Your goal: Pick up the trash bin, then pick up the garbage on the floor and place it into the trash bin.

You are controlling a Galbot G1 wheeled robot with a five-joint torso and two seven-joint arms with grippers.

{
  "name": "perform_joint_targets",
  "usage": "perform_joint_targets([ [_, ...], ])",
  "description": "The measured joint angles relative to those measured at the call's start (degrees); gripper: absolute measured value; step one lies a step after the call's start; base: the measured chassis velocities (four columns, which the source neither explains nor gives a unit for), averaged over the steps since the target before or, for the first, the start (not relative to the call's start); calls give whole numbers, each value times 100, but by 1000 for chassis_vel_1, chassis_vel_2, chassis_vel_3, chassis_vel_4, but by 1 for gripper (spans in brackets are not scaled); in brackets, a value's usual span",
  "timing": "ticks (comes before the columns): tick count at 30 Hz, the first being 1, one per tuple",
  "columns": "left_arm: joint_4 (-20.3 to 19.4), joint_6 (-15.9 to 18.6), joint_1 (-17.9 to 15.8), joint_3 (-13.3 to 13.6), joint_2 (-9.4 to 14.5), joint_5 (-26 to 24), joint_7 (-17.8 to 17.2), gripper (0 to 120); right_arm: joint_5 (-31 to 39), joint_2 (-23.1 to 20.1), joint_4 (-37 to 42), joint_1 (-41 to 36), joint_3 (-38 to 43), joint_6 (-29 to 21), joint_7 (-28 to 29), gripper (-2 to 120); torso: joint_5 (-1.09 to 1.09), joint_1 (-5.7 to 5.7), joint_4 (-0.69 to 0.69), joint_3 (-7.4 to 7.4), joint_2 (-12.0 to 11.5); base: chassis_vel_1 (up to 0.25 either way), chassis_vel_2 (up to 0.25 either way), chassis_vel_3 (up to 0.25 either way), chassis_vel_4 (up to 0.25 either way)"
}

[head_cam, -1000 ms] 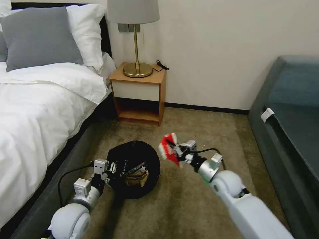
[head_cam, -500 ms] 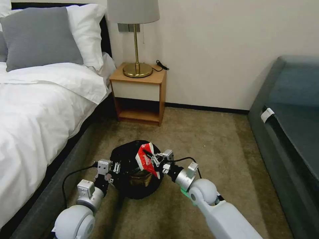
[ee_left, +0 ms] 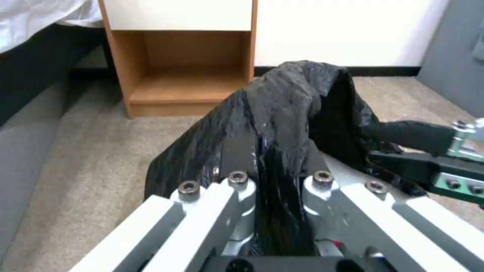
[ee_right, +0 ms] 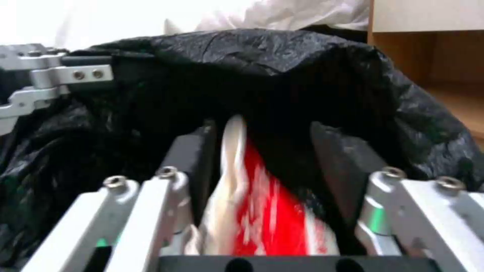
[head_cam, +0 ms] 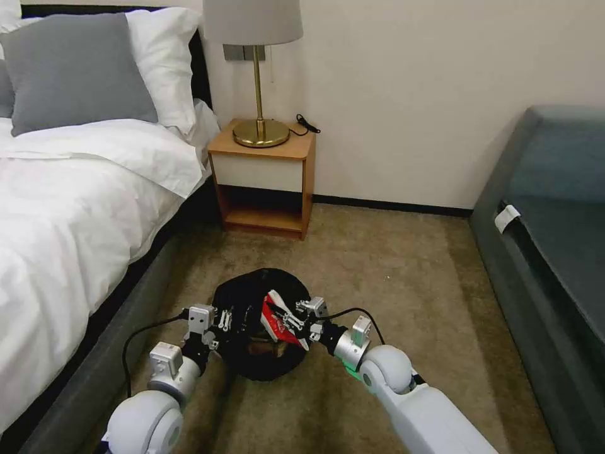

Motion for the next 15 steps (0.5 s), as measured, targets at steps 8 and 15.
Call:
perform_joint_targets([
  [8, 35, -47, -7, -38, 69, -130, 71, 7, 0, 67, -56, 65, 31, 36, 62, 82, 0, 0, 1, 0, 0, 0, 0, 0, 0],
  [15, 37, -63, -8, -145, 138, -333, -15, 7, -40, -174, 175, 5, 380, 106, 70, 99, 1, 0, 1, 0, 0, 0, 0, 0, 0],
])
